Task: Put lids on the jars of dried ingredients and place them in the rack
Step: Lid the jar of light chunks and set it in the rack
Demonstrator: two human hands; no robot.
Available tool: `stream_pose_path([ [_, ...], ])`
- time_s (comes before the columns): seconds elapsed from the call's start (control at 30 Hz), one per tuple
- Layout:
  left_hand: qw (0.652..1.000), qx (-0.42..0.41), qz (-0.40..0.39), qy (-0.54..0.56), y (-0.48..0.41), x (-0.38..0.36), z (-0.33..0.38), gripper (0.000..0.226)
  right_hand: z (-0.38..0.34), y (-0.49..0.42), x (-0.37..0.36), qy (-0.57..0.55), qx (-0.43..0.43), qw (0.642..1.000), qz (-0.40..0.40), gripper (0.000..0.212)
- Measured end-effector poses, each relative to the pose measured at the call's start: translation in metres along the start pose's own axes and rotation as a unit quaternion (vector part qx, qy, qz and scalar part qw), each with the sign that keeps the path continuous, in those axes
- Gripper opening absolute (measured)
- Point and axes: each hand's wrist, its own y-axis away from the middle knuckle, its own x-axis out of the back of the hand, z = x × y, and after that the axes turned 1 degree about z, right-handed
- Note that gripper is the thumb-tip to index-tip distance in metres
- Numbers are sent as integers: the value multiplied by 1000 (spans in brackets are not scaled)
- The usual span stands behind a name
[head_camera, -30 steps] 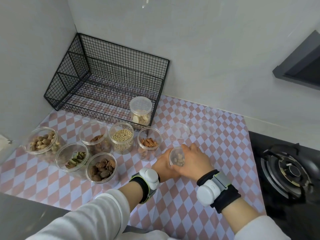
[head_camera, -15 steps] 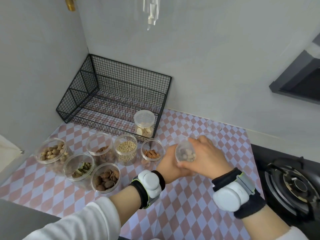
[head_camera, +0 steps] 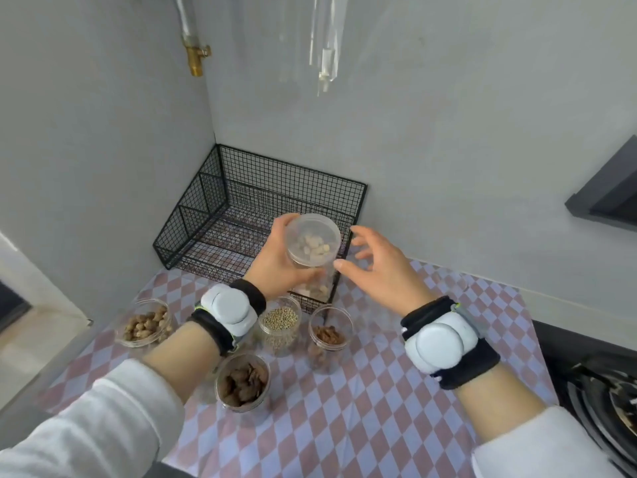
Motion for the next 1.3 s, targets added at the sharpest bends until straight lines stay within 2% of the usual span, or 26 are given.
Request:
stream_pose_path([
  [0.17,993,67,57,-73,-20,34,-27,97,11,-1,-16,-15,-26,999,-21,56],
  [0.27,989,114,54,-77,-36,42,-47,99,18,2,-24,-24,-53,998,-34,53],
  [0.4,981,169,23,-90,-53,40,-75,100,33,12,-28,-25,-91,995,-39,50],
  [0.6,959,220,-27,-175,-62,22,-95,91,56,27,-32,-19,-146,988,-38,49],
  [0.73,942,258,-59,-204,-57,13,-108,99,66,36,-37,-15,-169,984,-47,49],
  [0.97,939,273,-94,-185,-57,17,-100,108,78,36,-42,-3,-179,982,-56,48],
  [1.07,957,241,-50,-155,-54,16,-87,101,84,33,-43,-8,-177,983,-56,48],
  [1.17,984,154,2,-87,-42,9,-62,81,92,33,-45,-12,-182,982,-57,47],
  [1.3,996,26,-10,-88,-9,-13,-31,55,107,36,-48,-21,-190,980,-62,45],
])
